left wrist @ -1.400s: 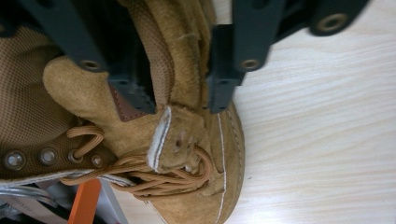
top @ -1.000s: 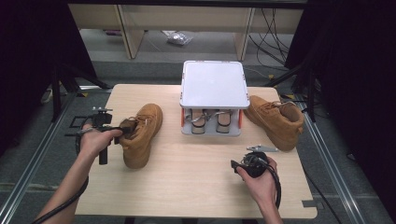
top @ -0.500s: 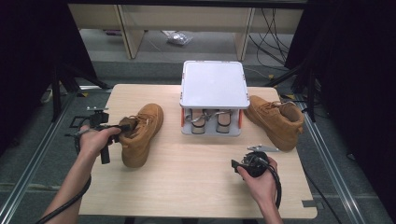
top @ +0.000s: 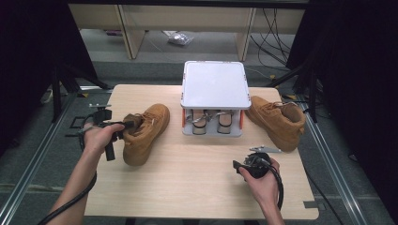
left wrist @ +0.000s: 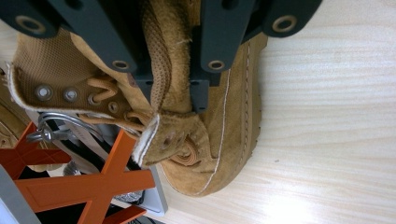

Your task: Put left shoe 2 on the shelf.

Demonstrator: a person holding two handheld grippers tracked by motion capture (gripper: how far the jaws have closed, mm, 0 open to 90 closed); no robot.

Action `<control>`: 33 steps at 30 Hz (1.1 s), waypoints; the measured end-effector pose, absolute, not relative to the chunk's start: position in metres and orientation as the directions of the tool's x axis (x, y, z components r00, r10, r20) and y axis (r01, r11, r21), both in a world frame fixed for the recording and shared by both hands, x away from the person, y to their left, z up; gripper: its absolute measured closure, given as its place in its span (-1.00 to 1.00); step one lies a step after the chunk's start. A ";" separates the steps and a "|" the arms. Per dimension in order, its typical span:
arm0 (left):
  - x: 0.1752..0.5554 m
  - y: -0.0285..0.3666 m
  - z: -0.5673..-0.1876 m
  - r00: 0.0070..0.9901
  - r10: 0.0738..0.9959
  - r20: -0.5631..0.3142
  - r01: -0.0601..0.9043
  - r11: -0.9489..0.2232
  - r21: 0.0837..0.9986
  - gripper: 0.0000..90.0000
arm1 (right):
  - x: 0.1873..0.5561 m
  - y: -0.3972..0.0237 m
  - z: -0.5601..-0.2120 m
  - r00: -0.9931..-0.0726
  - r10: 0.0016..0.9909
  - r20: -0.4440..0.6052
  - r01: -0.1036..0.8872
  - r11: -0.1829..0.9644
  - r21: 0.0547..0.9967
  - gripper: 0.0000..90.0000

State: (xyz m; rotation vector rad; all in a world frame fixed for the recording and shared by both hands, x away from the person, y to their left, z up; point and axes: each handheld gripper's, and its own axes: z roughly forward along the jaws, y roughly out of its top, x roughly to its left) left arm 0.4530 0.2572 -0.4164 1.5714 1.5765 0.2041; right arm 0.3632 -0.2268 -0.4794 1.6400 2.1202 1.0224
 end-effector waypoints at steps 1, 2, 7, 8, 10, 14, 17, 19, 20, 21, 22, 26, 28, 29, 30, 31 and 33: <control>0.453 0.256 -0.416 0.177 0.870 -0.460 0.726 0.200 0.658 0.81 | 0.363 -0.227 -0.479 -0.314 0.928 0.200 0.736 0.104 0.669 -0.03; 0.453 0.256 -0.415 0.177 0.868 -0.463 0.724 0.204 0.659 0.81 | 0.363 -0.227 -0.479 -0.304 0.931 0.200 0.736 0.097 0.670 -0.03; 0.454 0.255 -0.409 0.186 0.861 -0.473 0.713 0.213 0.668 0.81 | 0.363 -0.230 -0.480 -0.322 0.931 0.169 0.723 0.126 0.679 -0.03; 0.455 0.255 -0.407 0.185 0.860 -0.475 0.711 0.217 0.669 0.81 | 0.363 -0.230 -0.480 -0.322 0.931 0.169 0.723 0.126 0.679 -0.03; 0.455 0.254 -0.402 0.190 0.859 -0.476 0.706 0.217 0.674 0.81 | 0.363 -0.229 -0.479 -0.305 0.932 0.194 0.739 0.103 0.666 -0.03; 0.457 0.253 -0.394 0.198 0.856 -0.478 0.696 0.221 0.683 0.81 | 0.363 -0.228 -0.479 -0.304 0.934 0.190 0.734 0.103 0.671 -0.03; 0.459 0.252 -0.390 0.196 0.853 -0.484 0.688 0.233 0.688 0.81 | 0.363 -0.229 -0.479 -0.318 0.930 0.186 0.724 0.112 0.680 -0.03; 0.460 0.251 -0.388 0.197 0.854 -0.481 0.681 0.233 0.694 0.81 | 0.362 -0.230 -0.478 -0.317 0.927 0.199 0.732 0.106 0.673 -0.02; 0.461 0.250 -0.386 0.198 0.857 -0.476 0.681 0.229 0.695 0.81 | 0.362 -0.230 -0.478 -0.311 0.931 0.193 0.733 0.105 0.673 -0.03; 0.461 0.249 -0.385 0.200 0.857 -0.475 0.679 0.228 0.697 0.81 | 0.362 -0.230 -0.478 -0.310 0.930 0.198 0.733 0.101 0.673 -0.02; 0.462 0.248 -0.385 0.201 0.858 -0.473 0.679 0.227 0.698 0.81 | 0.362 -0.230 -0.479 -0.310 0.926 0.213 0.730 0.089 0.678 -0.03; 0.464 0.248 -0.382 0.202 0.854 -0.479 0.678 0.231 0.698 0.81 | 0.362 -0.231 -0.478 -0.302 0.929 0.214 0.739 0.086 0.668 -0.03; 0.465 0.247 -0.380 0.203 0.854 -0.479 0.674 0.233 0.700 0.81 | 0.362 -0.231 -0.478 -0.305 0.931 0.202 0.731 0.092 0.677 -0.03; 0.465 0.247 -0.379 0.204 0.853 -0.480 0.674 0.233 0.701 0.81 | 0.362 -0.231 -0.479 -0.308 0.927 0.212 0.734 0.090 0.674 -0.03; 0.465 0.247 -0.379 0.203 0.852 -0.482 0.673 0.236 0.701 0.81 | 0.362 -0.231 -0.479 -0.312 0.926 0.211 0.732 0.093 0.675 -0.03; 0.466 0.247 -0.378 0.204 0.852 -0.483 0.673 0.236 0.701 0.81 | 0.362 -0.231 -0.479 -0.307 0.930 0.204 0.735 0.095 0.671 -0.03; 0.466 0.247 -0.376 0.204 0.850 -0.485 0.669 0.241 0.703 0.81 | 0.361 -0.230 -0.478 -0.290 0.935 0.205 0.745 0.086 0.662 -0.03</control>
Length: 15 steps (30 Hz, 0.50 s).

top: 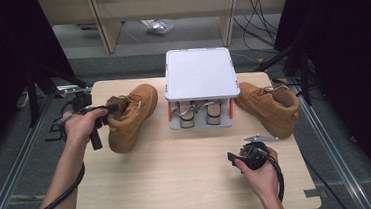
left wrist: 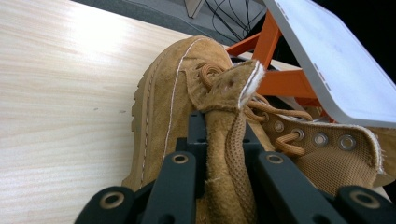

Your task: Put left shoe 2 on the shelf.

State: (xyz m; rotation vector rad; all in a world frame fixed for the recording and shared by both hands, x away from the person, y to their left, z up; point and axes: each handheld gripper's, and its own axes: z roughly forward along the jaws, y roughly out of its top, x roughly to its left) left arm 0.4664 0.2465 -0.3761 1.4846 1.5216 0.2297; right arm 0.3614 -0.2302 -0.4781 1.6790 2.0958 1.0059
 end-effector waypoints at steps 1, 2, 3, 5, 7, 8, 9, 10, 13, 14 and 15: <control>0.467 0.247 -0.375 0.209 0.851 -0.482 0.669 0.235 0.705 0.81 | 0.361 -0.230 -0.478 -0.290 0.935 0.205 0.745 0.086 0.662 -0.03; 0.467 0.246 -0.374 0.207 0.850 -0.485 0.664 0.242 0.707 0.81 | 0.361 -0.230 -0.478 -0.293 0.934 0.205 0.744 0.088 0.662 -0.03; 0.467 0.246 -0.373 0.207 0.850 -0.483 0.662 0.242 0.709 0.81 | 0.361 -0.231 -0.478 -0.294 0.933 0.207 0.744 0.088 0.662 -0.03; 0.468 0.246 -0.372 0.208 0.851 -0.482 0.660 0.242 0.712 0.81 | 0.361 -0.230 -0.478 -0.291 0.933 0.211 0.746 0.083 0.661 -0.03; 0.469 0.246 -0.370 0.206 0.853 -0.479 0.660 0.240 0.711 0.81 | 0.361 -0.230 -0.478 -0.290 0.935 0.205 0.745 0.086 0.661 -0.03; 0.470 0.246 -0.370 0.207 0.854 -0.476 0.660 0.237 0.713 0.81 | 0.361 -0.230 -0.478 -0.287 0.937 0.199 0.747 0.089 0.659 -0.03; 0.470 0.245 -0.369 0.206 0.854 -0.477 0.658 0.240 0.713 0.81 | 0.361 -0.230 -0.478 -0.299 0.932 0.206 0.743 0.092 0.663 -0.03; 0.471 0.245 -0.369 0.205 0.853 -0.479 0.658 0.242 0.713 0.81 | 0.361 -0.229 -0.478 -0.301 0.931 0.206 0.738 0.091 0.668 -0.02; 0.472 0.245 -0.367 0.205 0.851 -0.484 0.659 0.246 0.710 0.81 | 0.362 -0.230 -0.479 -0.300 0.932 0.204 0.743 0.095 0.662 -0.03; 0.473 0.246 -0.367 0.204 0.848 -0.489 0.661 0.249 0.708 0.81 | 0.361 -0.229 -0.479 -0.292 0.933 0.209 0.749 0.088 0.657 -0.02; 0.473 0.246 -0.366 0.205 0.847 -0.491 0.660 0.250 0.708 0.81 | 0.360 -0.227 -0.478 -0.277 0.934 0.224 0.762 0.072 0.643 -0.03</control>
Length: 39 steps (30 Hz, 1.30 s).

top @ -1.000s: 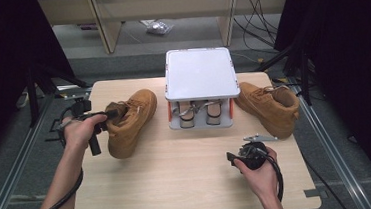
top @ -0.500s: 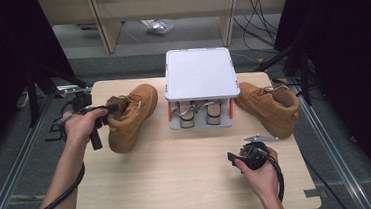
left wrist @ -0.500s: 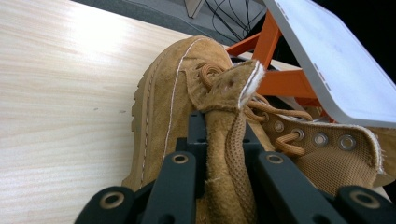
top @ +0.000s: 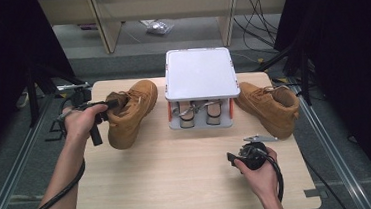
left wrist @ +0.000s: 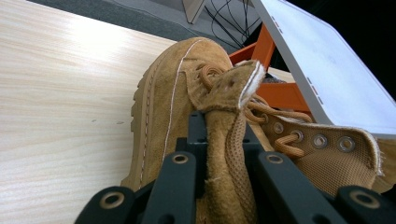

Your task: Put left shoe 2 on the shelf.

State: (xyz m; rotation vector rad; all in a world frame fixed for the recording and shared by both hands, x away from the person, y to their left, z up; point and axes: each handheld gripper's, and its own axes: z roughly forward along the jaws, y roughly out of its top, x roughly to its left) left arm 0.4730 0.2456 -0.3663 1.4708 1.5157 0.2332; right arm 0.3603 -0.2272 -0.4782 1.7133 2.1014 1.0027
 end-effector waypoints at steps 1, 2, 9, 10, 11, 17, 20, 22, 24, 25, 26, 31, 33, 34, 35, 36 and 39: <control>0.473 0.246 -0.365 0.205 0.846 -0.492 0.659 0.252 0.708 0.81 | 0.361 -0.228 -0.479 -0.285 0.933 0.219 0.756 0.079 0.649 -0.02; 0.474 0.246 -0.365 0.206 0.846 -0.492 0.658 0.253 0.709 0.81 | 0.361 -0.228 -0.479 -0.286 0.935 0.209 0.753 0.084 0.653 -0.02; 0.476 0.246 -0.357 0.204 0.849 -0.488 0.647 0.257 0.718 0.81 | 0.362 -0.230 -0.480 -0.312 0.932 0.186 0.731 0.110 0.673 -0.02; 0.477 0.246 -0.356 0.204 0.848 -0.489 0.644 0.260 0.719 0.81 | 0.362 -0.229 -0.479 -0.304 0.930 0.209 0.739 0.092 0.668 -0.02; 0.477 0.246 -0.355 0.205 0.847 -0.490 0.644 0.260 0.720 0.81 | 0.362 -0.229 -0.479 -0.292 0.933 0.208 0.743 0.085 0.664 -0.02; 0.480 0.246 -0.351 0.205 0.843 -0.497 0.638 0.270 0.721 0.81 | 0.362 -0.230 -0.479 -0.298 0.931 0.209 0.743 0.089 0.664 -0.02; 0.482 0.245 -0.349 0.204 0.847 -0.492 0.636 0.267 0.724 0.81 | 0.361 -0.230 -0.478 -0.296 0.933 0.206 0.743 0.090 0.663 -0.02; 0.482 0.245 -0.347 0.204 0.847 -0.491 0.638 0.265 0.723 0.81 | 0.361 -0.231 -0.478 -0.295 0.933 0.206 0.743 0.088 0.664 -0.02; 0.483 0.246 -0.346 0.204 0.844 -0.497 0.638 0.270 0.721 0.81 | 0.363 -0.231 -0.479 -0.308 0.927 0.213 0.733 0.088 0.675 -0.02; 0.483 0.246 -0.345 0.205 0.843 -0.497 0.637 0.271 0.722 0.81 | 0.362 -0.231 -0.479 -0.309 0.926 0.215 0.733 0.088 0.675 -0.02; 0.483 0.246 -0.345 0.207 0.843 -0.497 0.636 0.270 0.723 0.81 | 0.362 -0.232 -0.479 -0.313 0.925 0.215 0.731 0.090 0.676 -0.02; 0.485 0.246 -0.341 0.209 0.841 -0.500 0.631 0.275 0.726 0.81 | 0.362 -0.230 -0.479 -0.297 0.934 0.197 0.743 0.097 0.662 -0.02; 0.486 0.246 -0.339 0.207 0.840 -0.502 0.629 0.278 0.726 0.81 | 0.361 -0.229 -0.479 -0.298 0.931 0.212 0.745 0.089 0.661 -0.02; 0.486 0.247 -0.338 0.208 0.839 -0.502 0.630 0.278 0.725 0.81 | 0.362 -0.229 -0.479 -0.301 0.930 0.210 0.742 0.091 0.664 -0.02; 0.486 0.247 -0.338 0.207 0.839 -0.503 0.628 0.280 0.726 0.81 | 0.362 -0.229 -0.479 -0.298 0.931 0.210 0.743 0.088 0.663 -0.02; 0.487 0.247 -0.338 0.206 0.838 -0.505 0.628 0.282 0.725 0.81 | 0.362 -0.230 -0.479 -0.300 0.931 0.207 0.743 0.092 0.663 -0.02; 0.488 0.248 -0.336 0.206 0.830 -0.519 0.630 0.294 0.719 0.81 | 0.362 -0.230 -0.480 -0.302 0.928 0.219 0.743 0.085 0.664 -0.02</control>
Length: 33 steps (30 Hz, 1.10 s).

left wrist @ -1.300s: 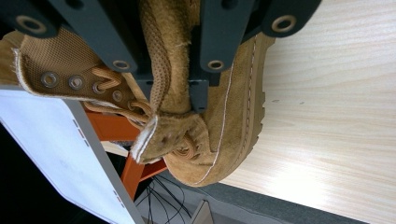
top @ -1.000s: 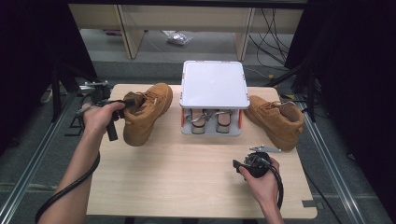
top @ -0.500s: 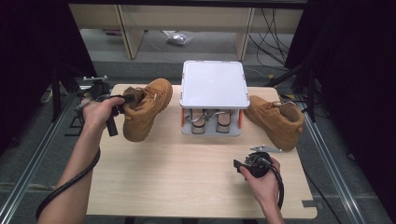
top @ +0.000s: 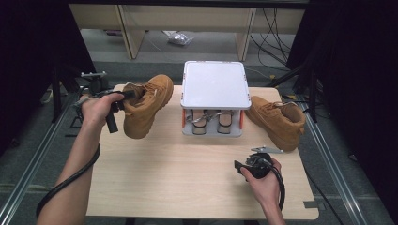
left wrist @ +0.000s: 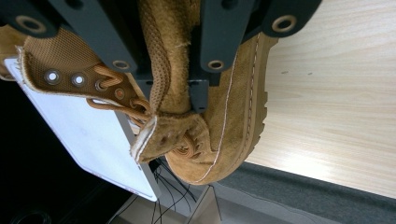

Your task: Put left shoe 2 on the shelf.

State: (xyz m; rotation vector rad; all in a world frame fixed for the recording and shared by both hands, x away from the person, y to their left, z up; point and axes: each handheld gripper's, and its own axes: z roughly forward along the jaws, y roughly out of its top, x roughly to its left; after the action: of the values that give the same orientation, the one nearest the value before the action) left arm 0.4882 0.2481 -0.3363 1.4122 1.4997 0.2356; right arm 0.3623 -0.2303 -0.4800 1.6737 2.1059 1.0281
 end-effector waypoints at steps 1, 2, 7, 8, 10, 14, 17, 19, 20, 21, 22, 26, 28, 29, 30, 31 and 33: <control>0.489 0.248 -0.336 0.206 0.828 -0.522 0.630 0.296 0.718 0.81 | 0.362 -0.230 -0.480 -0.298 0.931 0.211 0.743 0.087 0.664 -0.02; 0.489 0.248 -0.336 0.208 0.827 -0.523 0.627 0.297 0.720 0.81 | 0.362 -0.230 -0.480 -0.313 0.928 0.204 0.735 0.100 0.671 -0.02; 0.490 0.245 -0.333 0.210 0.830 -0.516 0.624 0.293 0.725 0.81 | 0.362 -0.230 -0.480 -0.312 0.929 0.199 0.737 0.105 0.667 -0.02; 0.491 0.245 -0.332 0.211 0.830 -0.516 0.623 0.292 0.725 0.81 | 0.362 -0.231 -0.480 -0.317 0.928 0.196 0.733 0.109 0.671 -0.02; 0.491 0.244 -0.331 0.212 0.831 -0.514 0.620 0.292 0.728 0.81 | 0.362 -0.230 -0.480 -0.301 0.929 0.218 0.743 0.085 0.664 -0.02; 0.493 0.242 -0.327 0.215 0.829 -0.517 0.618 0.294 0.729 0.81 | 0.362 -0.231 -0.480 -0.311 0.928 0.207 0.736 0.098 0.670 -0.02; 0.494 0.241 -0.325 0.217 0.825 -0.521 0.612 0.301 0.731 0.81 | 0.363 -0.231 -0.481 -0.317 0.924 0.214 0.734 0.095 0.672 -0.02; 0.495 0.241 -0.323 0.217 0.824 -0.523 0.609 0.305 0.732 0.81 | 0.362 -0.231 -0.480 -0.311 0.928 0.206 0.735 0.098 0.671 -0.02; 0.495 0.241 -0.322 0.220 0.824 -0.523 0.609 0.303 0.733 0.81 | 0.363 -0.231 -0.481 -0.317 0.925 0.211 0.733 0.097 0.674 -0.02; 0.496 0.240 -0.321 0.219 0.825 -0.521 0.606 0.303 0.736 0.81 | 0.362 -0.230 -0.480 -0.308 0.928 0.209 0.738 0.094 0.668 -0.02; 0.496 0.239 -0.320 0.222 0.825 -0.520 0.605 0.302 0.737 0.81 | 0.362 -0.230 -0.480 -0.307 0.929 0.208 0.738 0.095 0.668 -0.02; 0.497 0.239 -0.318 0.225 0.822 -0.523 0.598 0.308 0.740 0.81 | 0.362 -0.231 -0.481 -0.310 0.927 0.213 0.737 0.093 0.670 -0.02; 0.498 0.238 -0.317 0.222 0.821 -0.526 0.600 0.310 0.737 0.81 | 0.362 -0.231 -0.481 -0.304 0.931 0.201 0.740 0.098 0.666 -0.02; 0.498 0.237 -0.317 0.222 0.821 -0.527 0.600 0.311 0.737 0.81 | 0.362 -0.231 -0.481 -0.312 0.927 0.209 0.736 0.096 0.670 -0.02; 0.499 0.237 -0.317 0.223 0.821 -0.526 0.601 0.309 0.737 0.81 | 0.362 -0.230 -0.481 -0.308 0.929 0.205 0.739 0.097 0.667 -0.02; 0.499 0.237 -0.317 0.223 0.822 -0.524 0.602 0.306 0.737 0.81 | 0.362 -0.230 -0.481 -0.308 0.929 0.207 0.739 0.096 0.667 -0.02; 0.499 0.236 -0.317 0.223 0.821 -0.525 0.601 0.308 0.737 0.81 | 0.362 -0.230 -0.481 -0.309 0.929 0.206 0.738 0.097 0.668 -0.02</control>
State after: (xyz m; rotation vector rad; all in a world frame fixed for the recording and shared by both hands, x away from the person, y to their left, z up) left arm 0.4995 0.2358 -0.3170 1.3840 1.4698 0.2506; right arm 0.3618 -0.2304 -0.4811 1.6576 2.1094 1.0200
